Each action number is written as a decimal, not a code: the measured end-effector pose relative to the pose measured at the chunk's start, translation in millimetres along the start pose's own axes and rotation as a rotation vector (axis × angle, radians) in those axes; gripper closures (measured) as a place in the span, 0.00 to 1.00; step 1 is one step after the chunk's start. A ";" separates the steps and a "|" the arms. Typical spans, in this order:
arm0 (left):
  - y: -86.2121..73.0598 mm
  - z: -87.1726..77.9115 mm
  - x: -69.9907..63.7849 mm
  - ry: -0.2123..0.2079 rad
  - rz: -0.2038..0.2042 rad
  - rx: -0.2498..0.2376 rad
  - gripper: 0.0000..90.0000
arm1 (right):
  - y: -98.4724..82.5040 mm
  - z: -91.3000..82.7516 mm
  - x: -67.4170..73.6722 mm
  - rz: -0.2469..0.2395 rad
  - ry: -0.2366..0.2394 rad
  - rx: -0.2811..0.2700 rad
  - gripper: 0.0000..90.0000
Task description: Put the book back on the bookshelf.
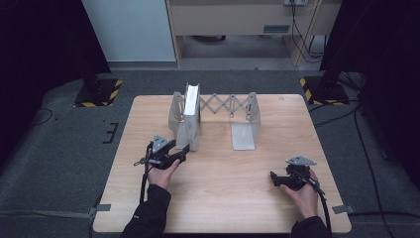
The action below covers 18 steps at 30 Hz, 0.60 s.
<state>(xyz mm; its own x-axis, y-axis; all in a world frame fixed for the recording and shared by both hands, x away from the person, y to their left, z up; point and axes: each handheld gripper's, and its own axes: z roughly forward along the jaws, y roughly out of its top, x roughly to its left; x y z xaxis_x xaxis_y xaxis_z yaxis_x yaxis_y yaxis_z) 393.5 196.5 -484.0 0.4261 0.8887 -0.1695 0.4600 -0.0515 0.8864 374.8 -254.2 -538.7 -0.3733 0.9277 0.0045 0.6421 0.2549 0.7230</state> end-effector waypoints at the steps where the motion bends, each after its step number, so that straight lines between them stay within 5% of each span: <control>1: -3.7 -3.8 1.0 -0.006 -0.006 0.007 0.39 | 0.0 0.0 0.1 0.001 0.000 0.000 0.11; 8: -22.5 -22.6 3.9 -0.018 0.012 0.077 0.34 | 0.0 0.0 0.0 0.000 0.000 0.000 0.11; 18: -42.6 -36.1 14.5 0.018 0.072 0.189 0.26 | 0.0 -0.1 0.0 0.001 0.000 0.001 0.11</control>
<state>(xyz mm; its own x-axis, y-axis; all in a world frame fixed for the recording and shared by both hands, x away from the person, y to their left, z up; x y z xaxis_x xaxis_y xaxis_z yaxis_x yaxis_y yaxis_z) 351.9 228.0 -508.6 0.4498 0.8876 -0.0997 0.5676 -0.1979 0.7991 374.7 -254.3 -538.6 -0.3732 0.9277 0.0051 0.6428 0.2546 0.7224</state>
